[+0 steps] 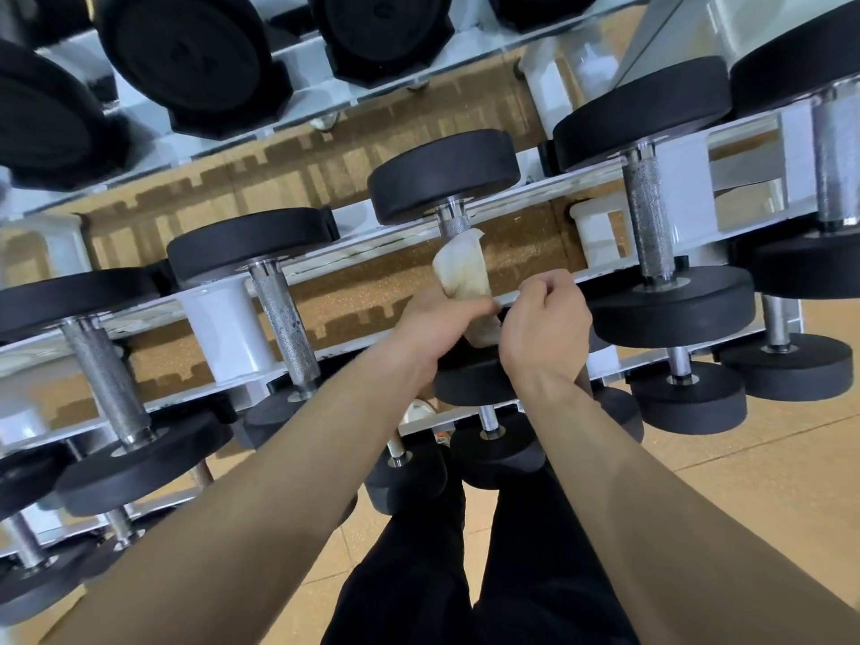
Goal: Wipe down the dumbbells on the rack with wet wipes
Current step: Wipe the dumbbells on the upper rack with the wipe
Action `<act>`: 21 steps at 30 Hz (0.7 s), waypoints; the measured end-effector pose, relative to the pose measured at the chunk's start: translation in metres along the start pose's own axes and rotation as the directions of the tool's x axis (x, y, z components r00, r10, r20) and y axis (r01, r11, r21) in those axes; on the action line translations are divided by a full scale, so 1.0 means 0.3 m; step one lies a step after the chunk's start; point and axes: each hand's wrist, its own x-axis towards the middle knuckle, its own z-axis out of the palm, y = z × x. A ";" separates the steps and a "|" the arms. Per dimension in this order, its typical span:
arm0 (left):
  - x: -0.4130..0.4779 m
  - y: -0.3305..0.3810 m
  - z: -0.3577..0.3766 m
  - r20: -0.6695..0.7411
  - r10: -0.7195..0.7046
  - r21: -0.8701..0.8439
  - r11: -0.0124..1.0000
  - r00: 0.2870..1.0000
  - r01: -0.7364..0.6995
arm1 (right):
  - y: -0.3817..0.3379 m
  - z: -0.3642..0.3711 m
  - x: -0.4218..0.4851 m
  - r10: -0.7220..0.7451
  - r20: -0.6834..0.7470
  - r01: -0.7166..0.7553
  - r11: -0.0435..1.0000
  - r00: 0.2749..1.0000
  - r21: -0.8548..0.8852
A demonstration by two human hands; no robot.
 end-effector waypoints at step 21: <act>0.137 -0.026 -0.027 0.411 0.069 -0.127 0.992 0.909 -0.018 | -0.001 -0.006 -0.002 -0.028 -0.003 0.028 0.999 1.000 0.045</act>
